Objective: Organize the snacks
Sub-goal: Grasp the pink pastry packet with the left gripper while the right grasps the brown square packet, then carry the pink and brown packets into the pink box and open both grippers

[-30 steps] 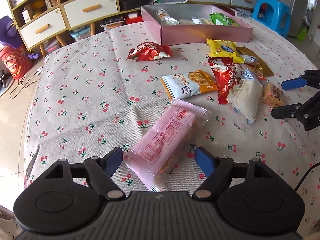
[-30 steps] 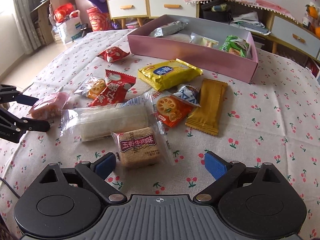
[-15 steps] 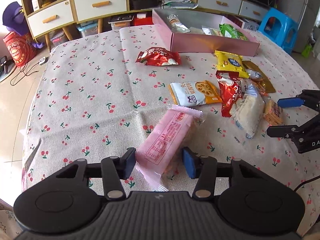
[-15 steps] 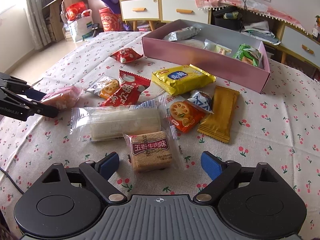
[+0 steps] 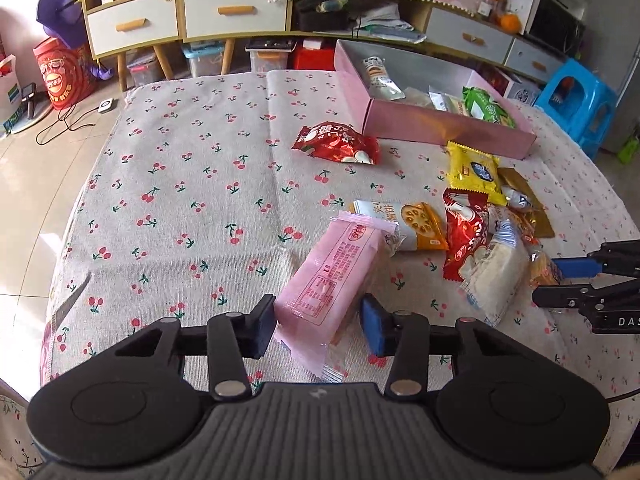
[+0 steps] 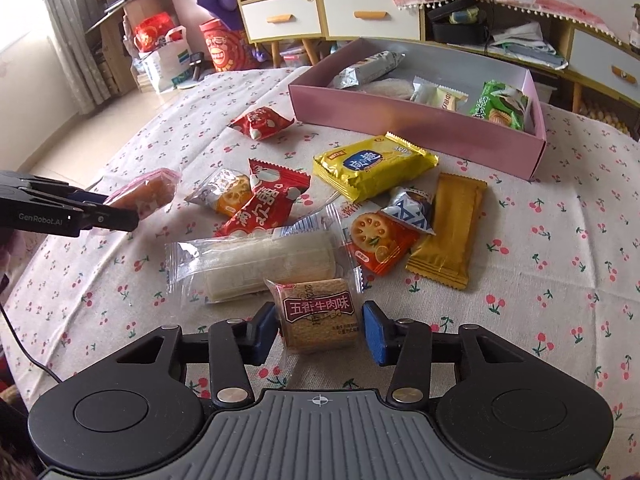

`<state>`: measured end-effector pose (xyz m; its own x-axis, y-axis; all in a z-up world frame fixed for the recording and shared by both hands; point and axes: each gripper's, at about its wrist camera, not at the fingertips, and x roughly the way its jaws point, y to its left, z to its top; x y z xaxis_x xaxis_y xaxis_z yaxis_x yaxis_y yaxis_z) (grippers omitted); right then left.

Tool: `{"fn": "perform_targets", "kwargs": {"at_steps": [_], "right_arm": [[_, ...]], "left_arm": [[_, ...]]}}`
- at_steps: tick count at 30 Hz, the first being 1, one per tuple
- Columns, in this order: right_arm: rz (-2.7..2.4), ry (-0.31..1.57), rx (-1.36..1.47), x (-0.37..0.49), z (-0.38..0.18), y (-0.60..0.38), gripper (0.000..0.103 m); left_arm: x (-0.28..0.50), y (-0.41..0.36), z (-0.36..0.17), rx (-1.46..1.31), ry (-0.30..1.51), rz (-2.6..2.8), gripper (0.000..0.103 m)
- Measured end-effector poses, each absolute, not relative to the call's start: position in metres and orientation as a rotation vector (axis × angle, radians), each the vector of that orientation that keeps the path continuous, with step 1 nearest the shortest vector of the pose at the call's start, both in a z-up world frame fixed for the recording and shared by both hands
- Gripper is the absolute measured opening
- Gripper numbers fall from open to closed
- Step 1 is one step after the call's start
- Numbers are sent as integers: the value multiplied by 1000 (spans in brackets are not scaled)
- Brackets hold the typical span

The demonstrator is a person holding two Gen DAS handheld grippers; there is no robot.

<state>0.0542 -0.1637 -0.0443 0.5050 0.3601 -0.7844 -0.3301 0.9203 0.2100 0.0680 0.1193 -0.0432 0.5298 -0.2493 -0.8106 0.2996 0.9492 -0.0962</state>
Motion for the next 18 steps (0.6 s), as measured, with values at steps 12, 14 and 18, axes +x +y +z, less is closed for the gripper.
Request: {"fn": "perform_targets", "kwargs": {"at_steps": [12,14,18], "right_arm": [[373,992,215,67,-26,-192,43],[362,985,237,71,-21,-197,43],[331,971,284,83,-12,-208,43]], "left_arm": [[80,116,-33,-31,969,-279,41],[82,114,-30,-42,962,-275,41],[87,108,-25,-63,948,-270,41]]}}
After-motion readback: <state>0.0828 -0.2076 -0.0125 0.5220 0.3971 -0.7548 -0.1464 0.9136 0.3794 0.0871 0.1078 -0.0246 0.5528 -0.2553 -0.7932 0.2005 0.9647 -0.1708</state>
